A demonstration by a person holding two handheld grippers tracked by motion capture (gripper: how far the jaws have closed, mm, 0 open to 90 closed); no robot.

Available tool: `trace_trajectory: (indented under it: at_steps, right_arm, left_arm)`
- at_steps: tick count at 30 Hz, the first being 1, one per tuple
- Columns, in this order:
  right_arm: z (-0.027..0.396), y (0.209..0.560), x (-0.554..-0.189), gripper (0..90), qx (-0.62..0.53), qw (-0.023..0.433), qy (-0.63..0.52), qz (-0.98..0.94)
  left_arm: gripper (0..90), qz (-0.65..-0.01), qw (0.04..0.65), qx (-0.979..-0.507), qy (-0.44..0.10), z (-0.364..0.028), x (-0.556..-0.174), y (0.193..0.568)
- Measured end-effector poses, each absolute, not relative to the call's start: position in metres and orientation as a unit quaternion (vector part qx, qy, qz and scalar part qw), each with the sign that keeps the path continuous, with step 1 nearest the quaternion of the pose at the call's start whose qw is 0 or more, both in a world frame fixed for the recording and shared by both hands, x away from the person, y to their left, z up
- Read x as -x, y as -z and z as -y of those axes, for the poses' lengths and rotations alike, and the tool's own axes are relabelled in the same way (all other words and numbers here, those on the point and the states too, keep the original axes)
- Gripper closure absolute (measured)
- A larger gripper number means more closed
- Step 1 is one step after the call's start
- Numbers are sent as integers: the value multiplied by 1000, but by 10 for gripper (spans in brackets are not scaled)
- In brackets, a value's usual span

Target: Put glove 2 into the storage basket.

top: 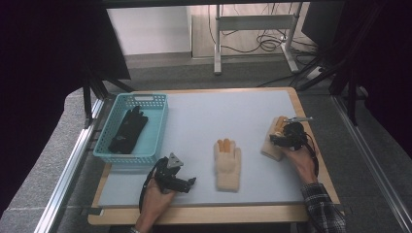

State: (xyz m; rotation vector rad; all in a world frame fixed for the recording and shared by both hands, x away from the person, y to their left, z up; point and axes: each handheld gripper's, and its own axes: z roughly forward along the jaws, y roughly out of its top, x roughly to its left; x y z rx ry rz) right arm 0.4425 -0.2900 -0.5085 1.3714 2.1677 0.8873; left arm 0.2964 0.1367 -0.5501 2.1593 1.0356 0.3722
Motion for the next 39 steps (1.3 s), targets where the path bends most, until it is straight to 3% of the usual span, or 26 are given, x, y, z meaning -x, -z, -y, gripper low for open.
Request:
trace_trajectory:
  at_steps: [2,3,4,6,8,27,39]
  right_arm:
    - [288,513,-444,379,-496,215,-318,-779]
    - [287,518,-443,456,-492,227,-315,-779]
    - [287,518,-443,456,-492,227,-315,-779]
    - [287,517,-440,561,-490,225,-320,-779]
    - [287,515,-439,583,-486,225,-317,-783]
    - [288,479,-399,591,-427,208,-375,-796]
    - [247,448,-353,590,-339,165,-426,-822]
  left_arm:
    - [22,-400,351,-834,-144,-137,-296,550]
    - [22,-400,351,-835,-144,-137,-296,550]
    - [22,-399,351,-835,-144,-137,-296,550]
    - [22,-399,351,-835,-144,-137,-296,550]
    - [22,-399,351,-835,-144,-137,-296,550]
    - [22,-400,351,-834,-144,-137,-296,550]
    - [23,-400,352,-834,-145,-137,-296,550]
